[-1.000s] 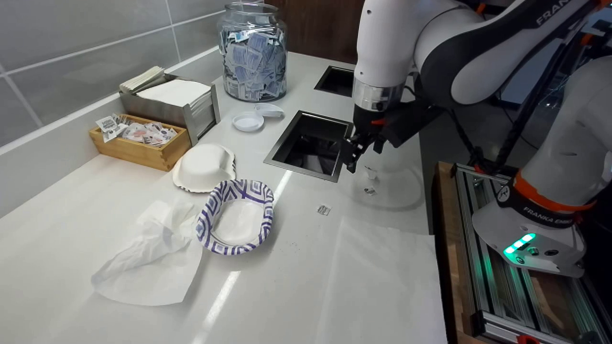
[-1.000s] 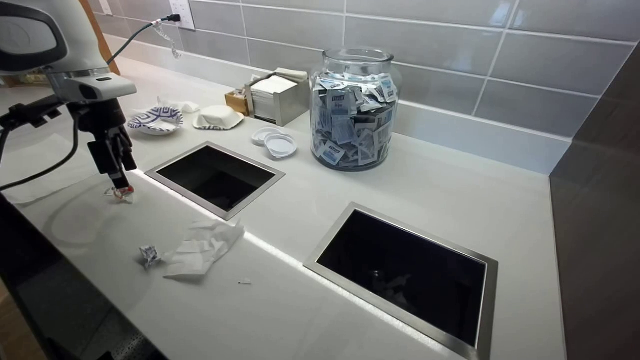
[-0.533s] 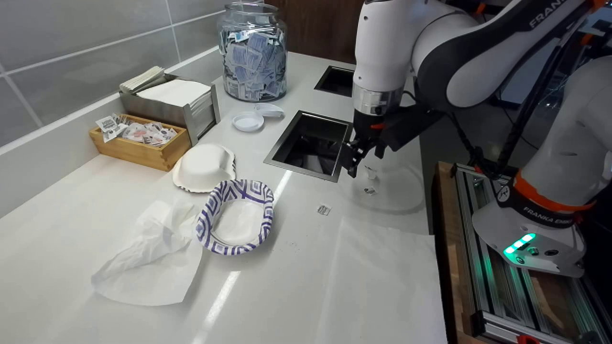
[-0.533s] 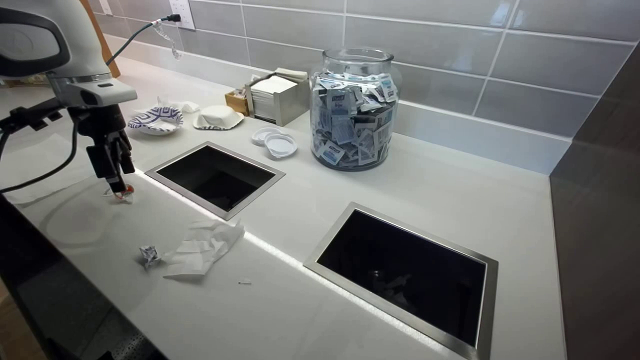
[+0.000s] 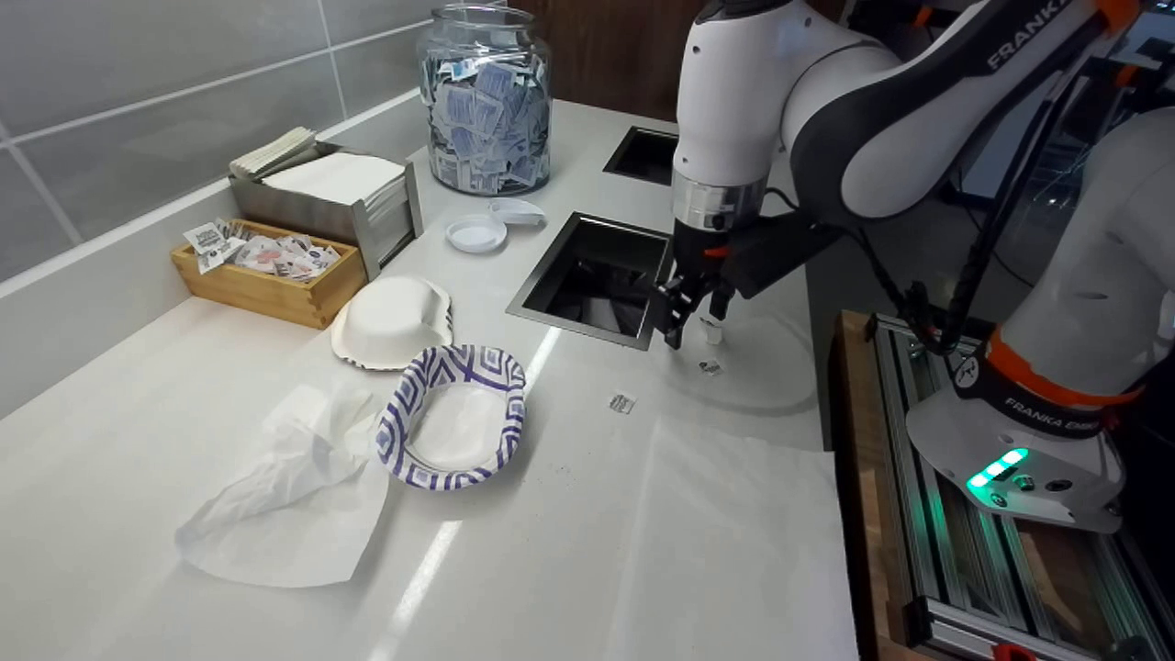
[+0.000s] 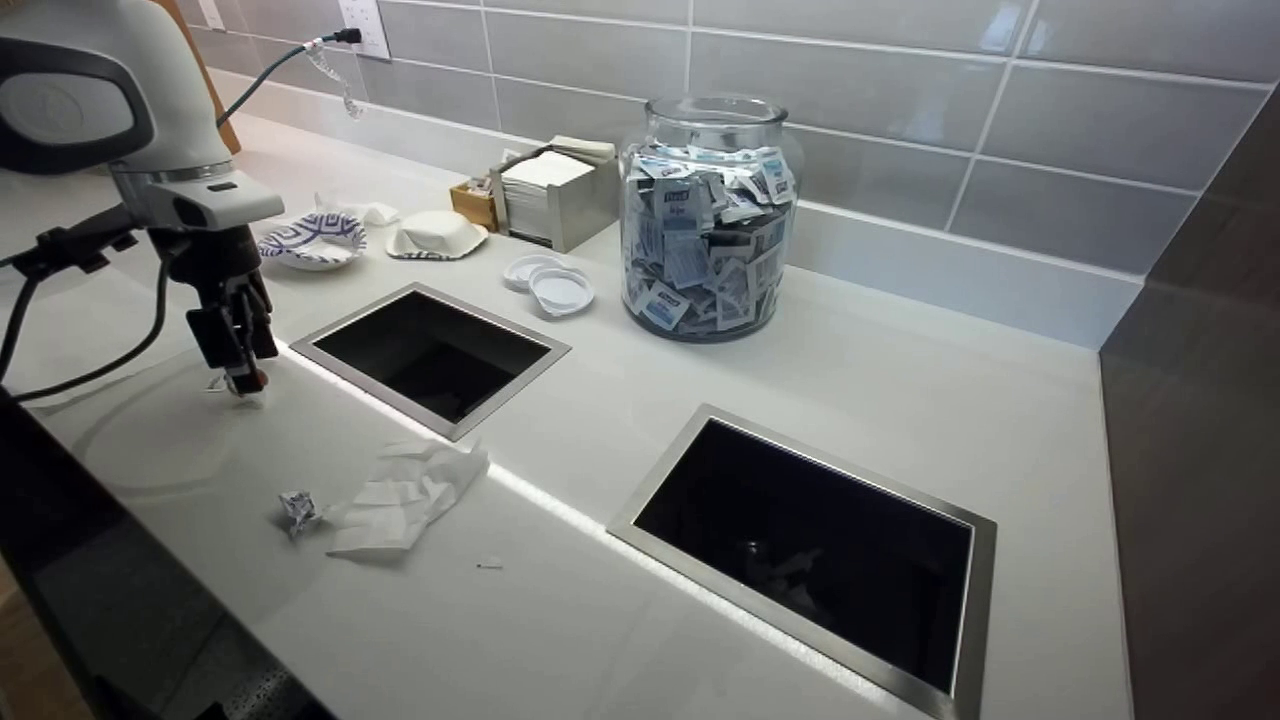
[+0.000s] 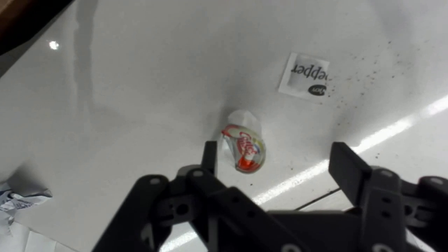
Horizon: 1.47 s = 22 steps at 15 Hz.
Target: Put the small packet inside the sink
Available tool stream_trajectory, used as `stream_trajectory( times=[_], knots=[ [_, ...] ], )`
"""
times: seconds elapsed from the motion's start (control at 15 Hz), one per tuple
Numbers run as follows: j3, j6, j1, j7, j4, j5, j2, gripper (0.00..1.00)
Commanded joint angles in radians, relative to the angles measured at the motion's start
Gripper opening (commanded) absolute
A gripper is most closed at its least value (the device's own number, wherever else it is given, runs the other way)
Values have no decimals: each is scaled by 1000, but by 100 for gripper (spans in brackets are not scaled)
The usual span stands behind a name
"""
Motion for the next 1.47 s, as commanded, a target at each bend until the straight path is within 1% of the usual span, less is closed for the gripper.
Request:
stream_trajectory(
  times=[0.0, 0.2, 0.33, 0.4, 0.53, 0.67, 0.73, 1.0, 1.2, 1.4],
  knots=[
    [-13, 39, 6, -19, -7, 21, 22, 52],
    [-16, 45, 6, -17, -16, 20, 18, 28],
    [-17, 42, 5, -17, -15, 19, 15, 15],
    [-19, 42, 4, -16, -15, 17, 13, 6],
    [-20, 40, 4, -16, -14, 17, 13, 0],
    [-21, 41, 5, -17, -19, 18, 7, 1],
    [-20, 40, 5, -16, -19, 18, 4, 4],
    [-17, 14, 1, 1, -18, 2, -39, 4],
    [-10, -22, -16, 32, -20, -44, -120, 4],
    [1, -46, -54, 73, -25, -98, -218, 4]
  ],
)
